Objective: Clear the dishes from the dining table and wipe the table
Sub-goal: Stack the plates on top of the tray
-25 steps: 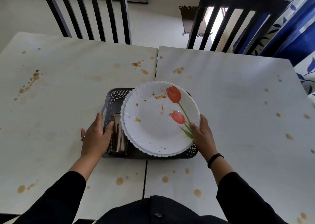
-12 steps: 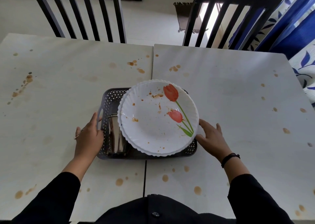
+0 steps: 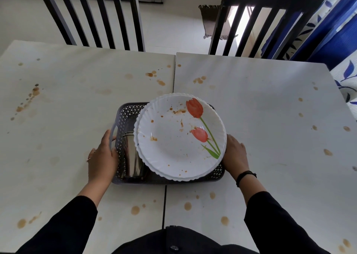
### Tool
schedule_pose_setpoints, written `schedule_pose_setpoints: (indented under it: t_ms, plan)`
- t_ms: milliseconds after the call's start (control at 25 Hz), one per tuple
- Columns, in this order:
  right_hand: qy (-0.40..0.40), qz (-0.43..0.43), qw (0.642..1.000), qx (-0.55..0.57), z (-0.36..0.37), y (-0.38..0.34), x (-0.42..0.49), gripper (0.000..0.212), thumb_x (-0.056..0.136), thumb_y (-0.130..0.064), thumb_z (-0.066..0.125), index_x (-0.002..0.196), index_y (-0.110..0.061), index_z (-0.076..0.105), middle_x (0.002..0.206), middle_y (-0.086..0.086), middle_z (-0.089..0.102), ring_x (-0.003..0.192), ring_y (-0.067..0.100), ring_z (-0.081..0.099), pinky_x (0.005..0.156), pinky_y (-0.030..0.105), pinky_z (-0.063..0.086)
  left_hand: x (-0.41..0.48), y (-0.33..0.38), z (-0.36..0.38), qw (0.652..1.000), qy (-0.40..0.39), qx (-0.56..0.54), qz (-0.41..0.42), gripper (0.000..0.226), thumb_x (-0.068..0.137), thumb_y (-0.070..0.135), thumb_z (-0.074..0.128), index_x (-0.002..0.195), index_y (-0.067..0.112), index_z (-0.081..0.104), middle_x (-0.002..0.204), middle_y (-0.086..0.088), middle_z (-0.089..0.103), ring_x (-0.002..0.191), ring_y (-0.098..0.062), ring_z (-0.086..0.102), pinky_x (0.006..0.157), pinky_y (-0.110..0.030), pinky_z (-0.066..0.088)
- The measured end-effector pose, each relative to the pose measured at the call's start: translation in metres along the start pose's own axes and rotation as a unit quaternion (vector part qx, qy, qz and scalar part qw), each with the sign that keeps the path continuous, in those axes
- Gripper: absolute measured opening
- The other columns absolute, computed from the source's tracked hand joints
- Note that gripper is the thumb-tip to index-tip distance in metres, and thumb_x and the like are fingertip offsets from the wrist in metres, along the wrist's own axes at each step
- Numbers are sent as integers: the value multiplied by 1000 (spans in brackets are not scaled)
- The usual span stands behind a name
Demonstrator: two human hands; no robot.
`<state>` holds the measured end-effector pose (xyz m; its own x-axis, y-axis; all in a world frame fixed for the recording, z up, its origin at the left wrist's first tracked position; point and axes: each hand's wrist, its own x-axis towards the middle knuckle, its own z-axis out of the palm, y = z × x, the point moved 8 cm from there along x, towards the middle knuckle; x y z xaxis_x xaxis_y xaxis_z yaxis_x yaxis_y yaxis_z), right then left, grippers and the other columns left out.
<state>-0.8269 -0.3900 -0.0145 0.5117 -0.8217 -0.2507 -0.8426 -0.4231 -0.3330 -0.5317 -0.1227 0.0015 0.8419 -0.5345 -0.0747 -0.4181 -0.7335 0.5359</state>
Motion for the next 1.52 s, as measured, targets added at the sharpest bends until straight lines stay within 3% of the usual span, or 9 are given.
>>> schedule_pose_setpoints:
  t_ms: [120,200,280,320,400,720,920,1120,1520]
  plan:
    - [19,8,999,-42,-2,4,-1,60,92,-32,51,147,-26,27,153,-4,31,145,18,18,116,54,8,3,-2,5,999,13,8,-30,57,93,4,41,146,19,25,122,-16,62,98,-46,57,86,-50,44]
    - [38,-18,999,-33,-2,0,-2,69,90,-30,53,150,-25,18,144,-4,44,137,16,35,117,54,5,5,-5,9,999,-4,-8,-51,57,93,6,38,142,30,23,129,-6,60,96,-41,60,75,-41,42]
    - [51,-35,998,-19,-3,-3,-3,87,86,-27,56,152,-21,0,111,-7,64,108,14,58,117,50,-1,6,-7,12,998,-16,-13,-56,61,89,4,40,139,34,22,132,-1,59,93,-39,61,72,-37,39]
    - [53,-41,998,-16,-4,-4,-4,95,85,-26,57,151,-20,-11,99,-9,66,97,13,62,117,48,-5,7,-8,12,998,-20,-8,-58,62,88,4,42,139,34,22,131,-1,59,92,-39,61,72,-36,38]
    - [65,-70,995,-20,-6,-6,-4,102,84,-25,59,149,-19,-19,99,-10,67,90,13,65,115,45,-10,8,-11,13,997,-28,-2,-67,64,88,5,44,139,35,21,131,-3,59,92,-39,61,73,-36,37]
    - [125,-169,978,8,-20,-23,-6,94,76,-12,72,151,-7,14,79,0,69,70,25,66,116,58,6,7,-1,11,999,-34,31,-10,65,88,-2,40,144,26,20,131,-5,58,90,-38,62,71,-37,43]
    - [171,-217,961,12,-36,-39,-15,97,63,1,80,143,1,25,71,1,65,53,28,62,100,73,26,1,6,3,999,-30,25,-4,62,90,-1,37,144,25,21,134,-5,57,96,-40,61,79,-44,49]
    - [182,-216,959,28,-49,-49,-26,93,56,7,86,137,2,40,78,12,70,67,52,63,75,79,39,3,14,-18,998,4,48,29,63,88,-5,41,145,15,26,130,-7,59,89,-43,62,75,-43,45]
    - [252,-223,941,19,-92,-47,-94,87,67,6,78,142,-3,32,73,12,67,54,39,62,104,71,25,-25,36,-54,994,37,25,95,58,89,0,43,142,21,29,123,-4,64,88,-39,63,72,-40,43]
